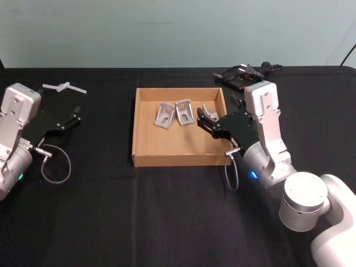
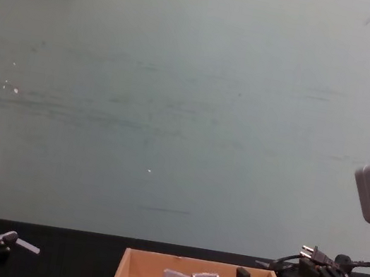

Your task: Use one hand to pick up the angle iron from the table and place it into the box.

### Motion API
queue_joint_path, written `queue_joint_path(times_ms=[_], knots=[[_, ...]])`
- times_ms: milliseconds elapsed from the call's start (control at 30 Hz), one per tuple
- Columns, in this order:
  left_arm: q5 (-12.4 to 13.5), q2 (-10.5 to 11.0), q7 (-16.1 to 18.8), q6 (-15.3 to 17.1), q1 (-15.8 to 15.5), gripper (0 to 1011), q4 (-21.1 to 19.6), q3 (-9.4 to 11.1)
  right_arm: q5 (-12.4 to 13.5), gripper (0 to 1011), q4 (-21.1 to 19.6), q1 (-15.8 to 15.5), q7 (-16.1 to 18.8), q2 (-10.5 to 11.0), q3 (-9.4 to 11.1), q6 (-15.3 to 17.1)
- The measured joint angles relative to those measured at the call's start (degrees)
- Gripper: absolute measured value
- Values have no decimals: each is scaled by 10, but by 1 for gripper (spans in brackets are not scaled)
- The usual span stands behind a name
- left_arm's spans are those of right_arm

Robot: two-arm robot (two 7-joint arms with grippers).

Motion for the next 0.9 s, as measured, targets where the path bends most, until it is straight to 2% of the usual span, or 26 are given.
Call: queue_joint_path(times_ms=[900], knots=[[0, 0, 0, 0, 0, 1005, 0, 0, -4, 1003, -1, 1, -2, 2, -3, 0]])
